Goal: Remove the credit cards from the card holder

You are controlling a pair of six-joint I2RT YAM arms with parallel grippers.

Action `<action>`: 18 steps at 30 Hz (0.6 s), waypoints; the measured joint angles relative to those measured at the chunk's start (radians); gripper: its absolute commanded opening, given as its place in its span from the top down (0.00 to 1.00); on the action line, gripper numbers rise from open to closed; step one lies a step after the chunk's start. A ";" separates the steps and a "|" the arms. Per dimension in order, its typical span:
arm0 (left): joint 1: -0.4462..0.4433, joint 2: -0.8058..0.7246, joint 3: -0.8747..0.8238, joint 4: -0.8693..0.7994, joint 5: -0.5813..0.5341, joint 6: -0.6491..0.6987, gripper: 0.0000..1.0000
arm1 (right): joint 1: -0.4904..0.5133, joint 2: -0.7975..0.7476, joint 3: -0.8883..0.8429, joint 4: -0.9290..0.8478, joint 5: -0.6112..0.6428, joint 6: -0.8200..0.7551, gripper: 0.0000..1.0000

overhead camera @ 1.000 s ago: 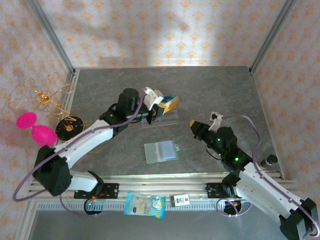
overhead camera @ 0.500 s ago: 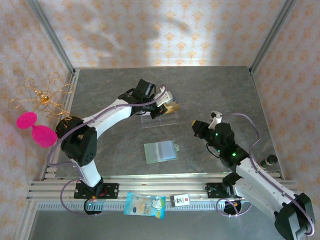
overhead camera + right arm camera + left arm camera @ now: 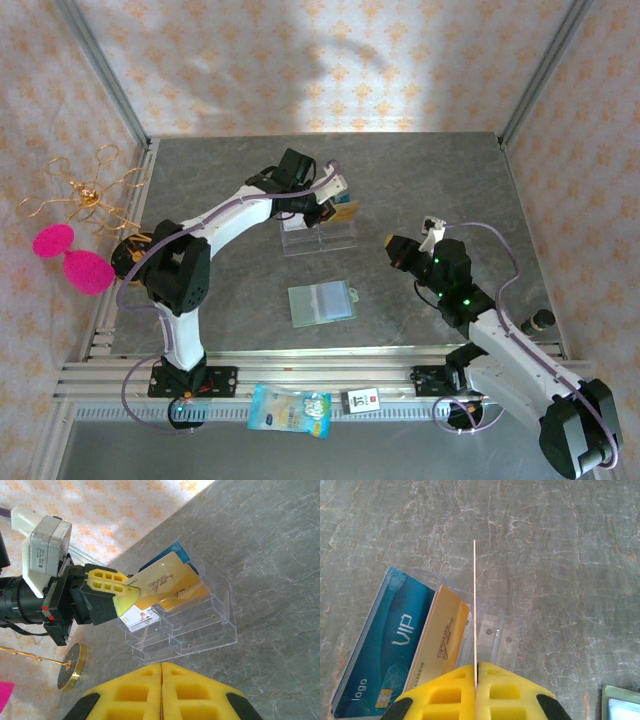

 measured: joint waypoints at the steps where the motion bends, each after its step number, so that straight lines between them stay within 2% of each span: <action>1: 0.000 0.000 0.004 -0.006 -0.007 0.001 1.00 | 0.000 0.000 0.000 0.001 -0.003 0.000 0.92; 18: 0.008 0.058 0.060 -0.050 -0.060 0.019 1.00 | 0.000 -0.001 0.000 0.006 -0.022 0.000 0.92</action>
